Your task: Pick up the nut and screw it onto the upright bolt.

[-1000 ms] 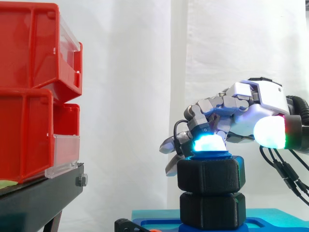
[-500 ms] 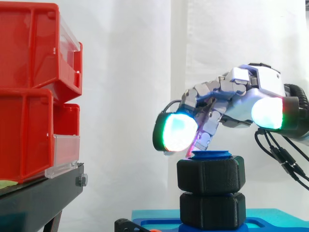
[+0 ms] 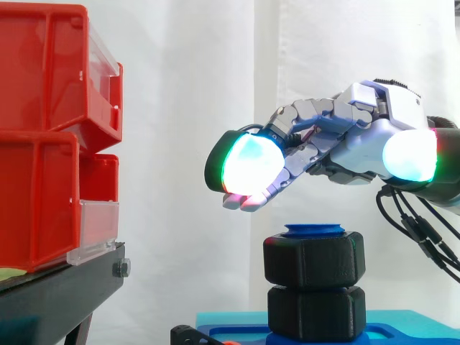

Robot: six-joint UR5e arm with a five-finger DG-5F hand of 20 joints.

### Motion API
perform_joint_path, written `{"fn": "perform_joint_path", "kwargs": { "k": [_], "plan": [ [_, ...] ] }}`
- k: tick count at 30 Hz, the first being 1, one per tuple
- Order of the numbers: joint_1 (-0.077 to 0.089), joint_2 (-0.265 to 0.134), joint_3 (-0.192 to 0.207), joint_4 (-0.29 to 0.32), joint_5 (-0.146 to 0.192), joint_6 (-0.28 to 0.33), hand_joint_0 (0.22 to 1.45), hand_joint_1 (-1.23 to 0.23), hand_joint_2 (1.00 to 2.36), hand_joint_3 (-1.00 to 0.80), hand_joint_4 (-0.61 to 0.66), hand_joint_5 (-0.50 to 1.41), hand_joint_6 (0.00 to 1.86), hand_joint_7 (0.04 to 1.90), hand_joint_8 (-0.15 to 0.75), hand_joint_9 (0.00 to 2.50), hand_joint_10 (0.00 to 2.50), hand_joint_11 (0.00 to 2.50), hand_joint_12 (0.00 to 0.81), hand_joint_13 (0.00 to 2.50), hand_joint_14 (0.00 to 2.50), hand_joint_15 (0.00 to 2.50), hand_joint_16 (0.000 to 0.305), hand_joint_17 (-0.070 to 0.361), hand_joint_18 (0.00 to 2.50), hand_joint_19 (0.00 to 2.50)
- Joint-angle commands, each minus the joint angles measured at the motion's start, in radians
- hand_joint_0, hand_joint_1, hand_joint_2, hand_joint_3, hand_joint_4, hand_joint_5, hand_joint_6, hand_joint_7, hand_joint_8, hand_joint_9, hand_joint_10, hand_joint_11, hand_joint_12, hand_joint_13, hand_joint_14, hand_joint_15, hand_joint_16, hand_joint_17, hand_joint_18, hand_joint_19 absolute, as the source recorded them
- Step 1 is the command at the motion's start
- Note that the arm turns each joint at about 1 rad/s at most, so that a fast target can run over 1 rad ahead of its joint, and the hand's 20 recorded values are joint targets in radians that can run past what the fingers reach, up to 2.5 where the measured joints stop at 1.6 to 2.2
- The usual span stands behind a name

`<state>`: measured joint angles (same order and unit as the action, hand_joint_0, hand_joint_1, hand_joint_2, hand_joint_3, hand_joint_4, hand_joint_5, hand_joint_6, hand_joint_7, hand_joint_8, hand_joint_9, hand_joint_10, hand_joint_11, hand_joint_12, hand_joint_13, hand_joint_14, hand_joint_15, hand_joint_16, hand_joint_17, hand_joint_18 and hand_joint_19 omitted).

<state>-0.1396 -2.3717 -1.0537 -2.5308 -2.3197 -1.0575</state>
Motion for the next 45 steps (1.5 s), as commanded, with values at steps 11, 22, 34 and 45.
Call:
{"fn": "perform_joint_path", "kwargs": {
  "k": [11,22,34,45],
  "plan": [
    [0.021,0.0,-0.037,0.017,0.042,0.004,0.46,-0.41,1.0,-0.5,0.16,-0.16,0.5,0.54,0.281,0.67,0.0,0.0,0.401,0.53,0.0,0.0,0.069,0.155,0.24,0.0],
    [0.023,-0.009,-0.038,0.032,0.042,-0.001,0.46,-0.41,1.0,-0.5,0.18,-0.16,0.5,0.55,0.287,0.68,0.0,0.0,0.4,0.55,0.0,0.0,0.069,0.155,0.25,0.0],
    [0.028,-0.027,-0.038,0.066,0.046,0.013,0.47,-0.41,1.0,-0.5,0.2,-0.15,0.5,0.59,0.295,0.71,0.0,0.0,0.399,0.57,0.0,0.0,0.068,0.154,0.27,0.0],
    [0.025,-0.027,-0.038,0.063,0.043,0.013,0.47,-0.41,1.0,-0.5,0.22,-0.13,0.5,0.65,0.307,0.73,0.0,0.0,0.401,0.59,0.0,0.0,0.067,0.15,0.28,0.0]
  ]
}}
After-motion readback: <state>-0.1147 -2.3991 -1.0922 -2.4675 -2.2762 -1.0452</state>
